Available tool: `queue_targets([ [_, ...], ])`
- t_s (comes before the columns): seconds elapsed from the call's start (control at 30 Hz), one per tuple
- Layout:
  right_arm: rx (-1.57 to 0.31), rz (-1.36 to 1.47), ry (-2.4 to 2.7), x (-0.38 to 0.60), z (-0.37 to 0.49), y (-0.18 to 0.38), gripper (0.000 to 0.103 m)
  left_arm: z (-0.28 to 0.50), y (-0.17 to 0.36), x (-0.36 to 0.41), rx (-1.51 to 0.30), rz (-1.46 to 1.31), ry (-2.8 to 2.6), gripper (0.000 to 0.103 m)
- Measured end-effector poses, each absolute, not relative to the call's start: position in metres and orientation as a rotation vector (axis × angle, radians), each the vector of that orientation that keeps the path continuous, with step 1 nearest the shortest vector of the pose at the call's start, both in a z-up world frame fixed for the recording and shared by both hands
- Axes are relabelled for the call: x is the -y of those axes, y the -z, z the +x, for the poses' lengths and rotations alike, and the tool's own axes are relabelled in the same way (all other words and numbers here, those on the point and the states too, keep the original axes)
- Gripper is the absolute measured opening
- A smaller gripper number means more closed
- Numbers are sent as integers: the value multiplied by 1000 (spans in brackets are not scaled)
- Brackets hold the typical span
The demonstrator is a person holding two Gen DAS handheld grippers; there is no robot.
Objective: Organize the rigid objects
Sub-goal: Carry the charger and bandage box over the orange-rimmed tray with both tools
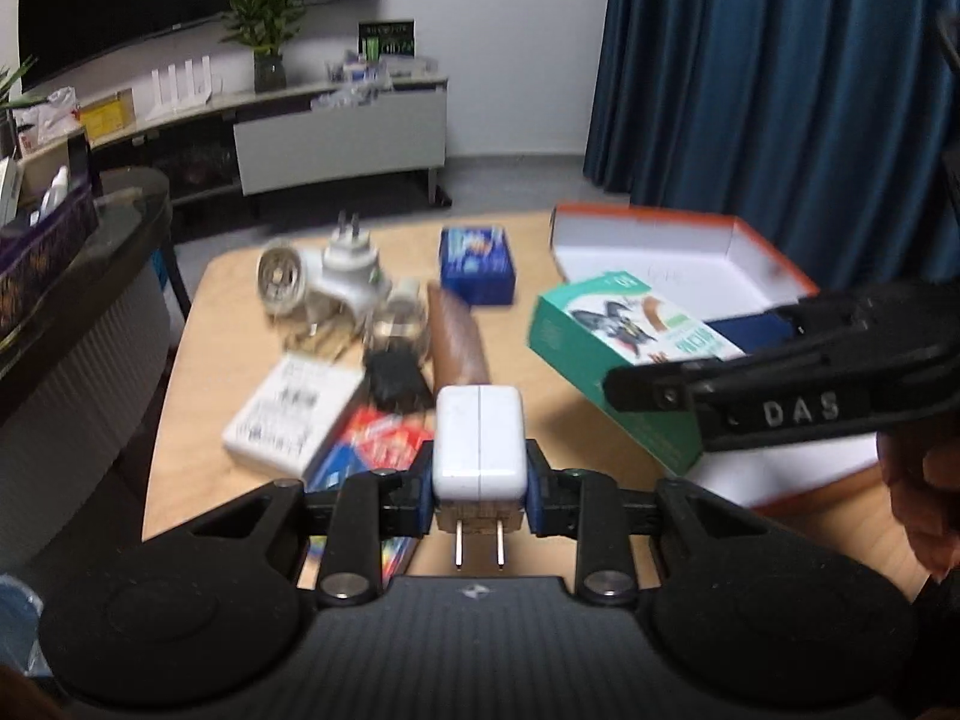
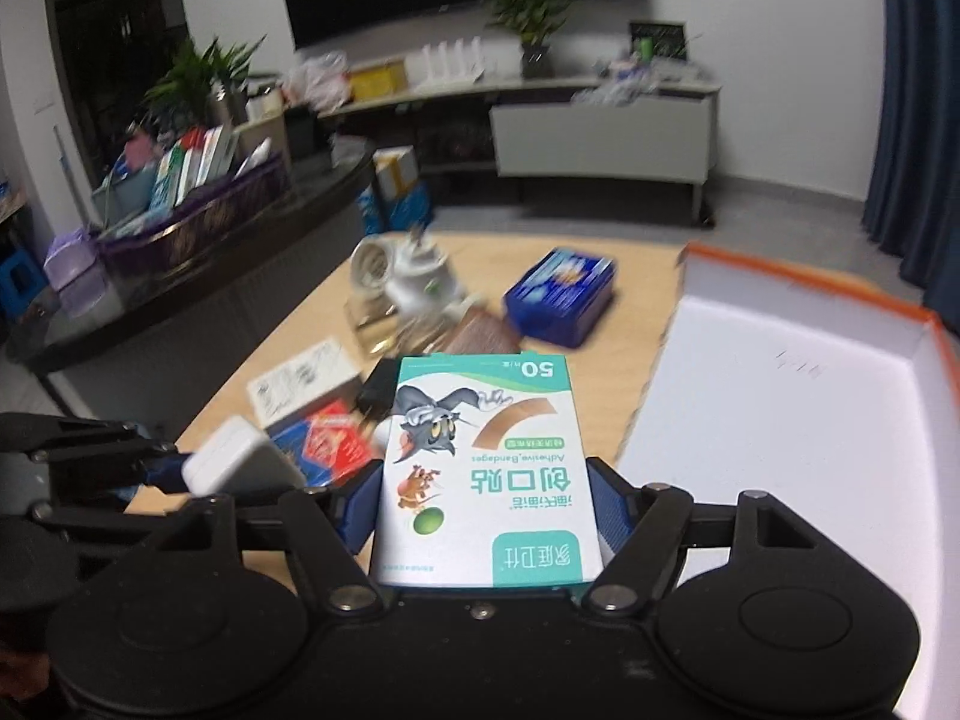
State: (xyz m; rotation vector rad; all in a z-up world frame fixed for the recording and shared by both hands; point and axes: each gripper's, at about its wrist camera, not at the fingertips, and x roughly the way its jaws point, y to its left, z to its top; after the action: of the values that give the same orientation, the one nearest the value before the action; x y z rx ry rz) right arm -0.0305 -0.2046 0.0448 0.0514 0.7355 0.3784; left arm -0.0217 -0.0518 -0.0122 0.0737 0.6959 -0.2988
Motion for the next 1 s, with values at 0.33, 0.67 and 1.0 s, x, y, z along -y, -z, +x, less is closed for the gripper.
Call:
queue_targets([
  [0.33,-654,111,-141,285,-28,-74,84,24,-22,99,-672,36,438,29],
  [0.67,-644,175,25,348,-7,-83,84,87,-38,161,-679,40,512,29],
  [1.0,-729,203,68,360,38,-49,84,125,-14,186,-762,31,480,29],
])
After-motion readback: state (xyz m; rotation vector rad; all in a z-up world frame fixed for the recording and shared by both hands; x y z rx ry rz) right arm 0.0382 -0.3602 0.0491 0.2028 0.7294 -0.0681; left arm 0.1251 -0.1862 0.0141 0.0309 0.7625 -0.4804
